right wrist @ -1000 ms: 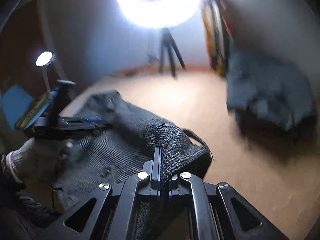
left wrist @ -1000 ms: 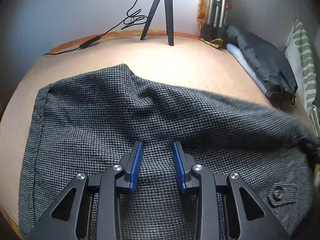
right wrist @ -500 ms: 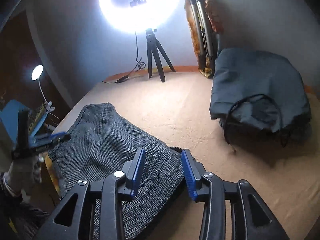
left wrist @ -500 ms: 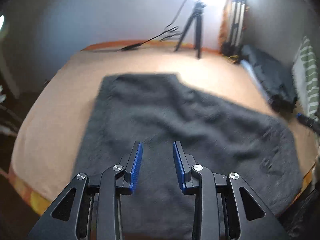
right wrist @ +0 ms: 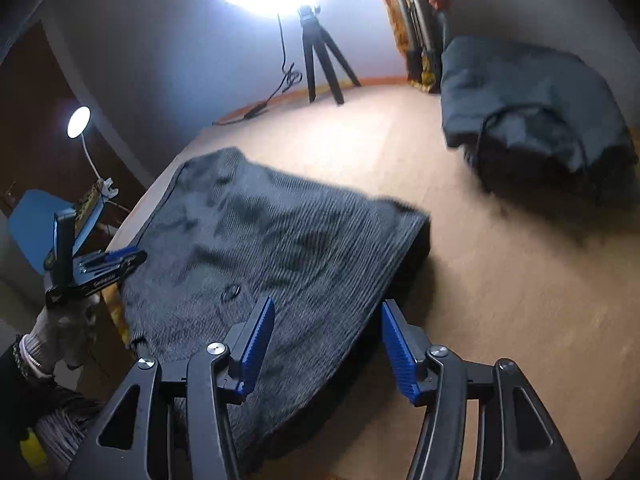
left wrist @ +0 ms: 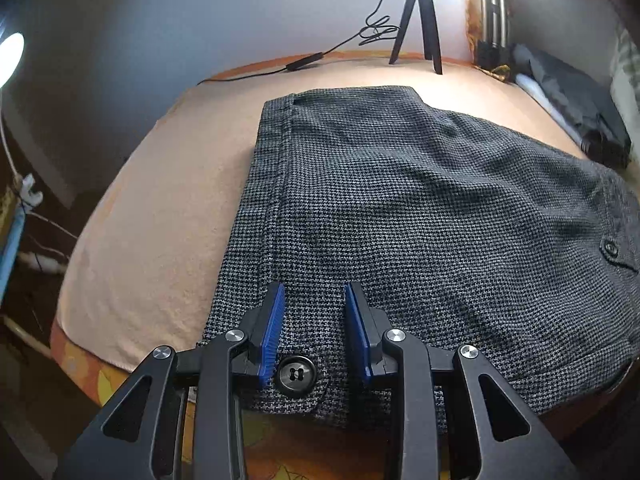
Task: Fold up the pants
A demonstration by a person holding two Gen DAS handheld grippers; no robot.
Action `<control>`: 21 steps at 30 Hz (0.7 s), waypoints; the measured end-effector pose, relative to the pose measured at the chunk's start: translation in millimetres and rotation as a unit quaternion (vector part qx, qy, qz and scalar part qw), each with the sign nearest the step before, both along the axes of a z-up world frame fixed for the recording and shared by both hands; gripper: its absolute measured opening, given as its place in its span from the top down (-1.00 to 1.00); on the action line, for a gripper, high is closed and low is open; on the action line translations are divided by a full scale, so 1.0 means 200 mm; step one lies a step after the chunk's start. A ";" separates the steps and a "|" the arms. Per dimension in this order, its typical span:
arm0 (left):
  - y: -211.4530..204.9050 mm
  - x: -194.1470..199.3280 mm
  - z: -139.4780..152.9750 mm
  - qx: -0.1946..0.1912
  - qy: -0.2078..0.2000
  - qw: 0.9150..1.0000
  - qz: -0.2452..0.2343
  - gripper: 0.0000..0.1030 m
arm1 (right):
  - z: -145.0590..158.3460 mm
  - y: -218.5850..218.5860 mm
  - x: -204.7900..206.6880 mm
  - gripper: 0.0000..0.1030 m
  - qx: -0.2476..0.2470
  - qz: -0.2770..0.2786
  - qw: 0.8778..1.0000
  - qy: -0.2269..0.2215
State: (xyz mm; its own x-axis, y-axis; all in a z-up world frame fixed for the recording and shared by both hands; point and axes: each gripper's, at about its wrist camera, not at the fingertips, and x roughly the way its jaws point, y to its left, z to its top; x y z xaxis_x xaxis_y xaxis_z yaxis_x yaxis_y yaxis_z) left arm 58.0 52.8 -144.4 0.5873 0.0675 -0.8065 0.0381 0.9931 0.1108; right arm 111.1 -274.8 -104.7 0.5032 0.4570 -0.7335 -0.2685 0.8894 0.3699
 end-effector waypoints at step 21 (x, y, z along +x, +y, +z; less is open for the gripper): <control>0.03 -0.01 0.04 -0.020 -0.003 1.000 -0.001 0.42 | -0.18 0.00 -0.18 -0.18 0.094 -0.061 0.993 0.044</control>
